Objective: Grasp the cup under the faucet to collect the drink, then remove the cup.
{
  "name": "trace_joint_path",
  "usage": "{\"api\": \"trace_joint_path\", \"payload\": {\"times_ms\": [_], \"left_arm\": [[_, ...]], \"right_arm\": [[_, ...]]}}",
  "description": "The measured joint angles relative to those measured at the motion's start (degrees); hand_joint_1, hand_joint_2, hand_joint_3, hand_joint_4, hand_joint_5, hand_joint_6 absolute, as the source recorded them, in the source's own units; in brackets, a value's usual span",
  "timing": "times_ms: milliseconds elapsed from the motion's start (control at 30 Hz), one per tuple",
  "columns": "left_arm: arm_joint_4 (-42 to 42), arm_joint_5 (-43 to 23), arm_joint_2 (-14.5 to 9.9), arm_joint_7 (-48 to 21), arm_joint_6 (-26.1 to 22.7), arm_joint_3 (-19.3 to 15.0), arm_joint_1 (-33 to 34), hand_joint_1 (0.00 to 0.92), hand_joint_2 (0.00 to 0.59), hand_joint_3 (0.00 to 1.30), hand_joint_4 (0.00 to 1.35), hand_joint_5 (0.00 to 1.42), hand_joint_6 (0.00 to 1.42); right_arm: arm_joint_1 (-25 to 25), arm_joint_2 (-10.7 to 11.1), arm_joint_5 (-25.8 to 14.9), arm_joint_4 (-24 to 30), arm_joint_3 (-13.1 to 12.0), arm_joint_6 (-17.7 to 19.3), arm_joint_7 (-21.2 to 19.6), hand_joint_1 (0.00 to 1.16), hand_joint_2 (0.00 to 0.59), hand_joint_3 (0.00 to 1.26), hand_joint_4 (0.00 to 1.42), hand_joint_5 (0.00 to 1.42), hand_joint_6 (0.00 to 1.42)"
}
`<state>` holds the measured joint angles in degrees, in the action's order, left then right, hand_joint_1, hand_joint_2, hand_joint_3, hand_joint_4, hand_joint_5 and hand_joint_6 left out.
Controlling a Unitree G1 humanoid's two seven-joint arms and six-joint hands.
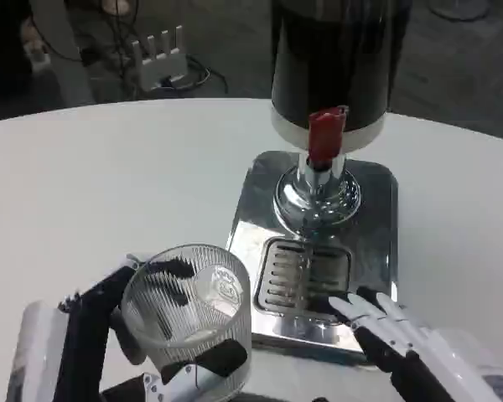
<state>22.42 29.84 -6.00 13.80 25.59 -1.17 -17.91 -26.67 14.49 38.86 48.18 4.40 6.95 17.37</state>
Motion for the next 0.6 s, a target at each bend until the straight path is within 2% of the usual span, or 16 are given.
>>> {"api": "trace_joint_path", "payload": {"times_ms": [433, 600], "left_arm": [[0.0, -0.2, -0.1, 0.0, 0.1, -0.2, -0.4, 0.569, 0.045, 0.76, 0.79, 0.90, 1.11], [0.0, -0.2, -0.1, 0.0, 0.1, -0.2, -0.2, 0.569, 0.045, 0.76, 0.79, 0.90, 1.11]], "right_arm": [[-0.1, 0.0, 0.1, 0.7, 0.4, 0.0, 0.0, 0.44, 0.420, 0.14, 0.07, 0.00, 0.00], [-1.7, -0.1, 0.1, 0.8, 0.4, 0.0, 0.0, 0.44, 0.420, 0.14, 0.07, 0.00, 0.00]]}}
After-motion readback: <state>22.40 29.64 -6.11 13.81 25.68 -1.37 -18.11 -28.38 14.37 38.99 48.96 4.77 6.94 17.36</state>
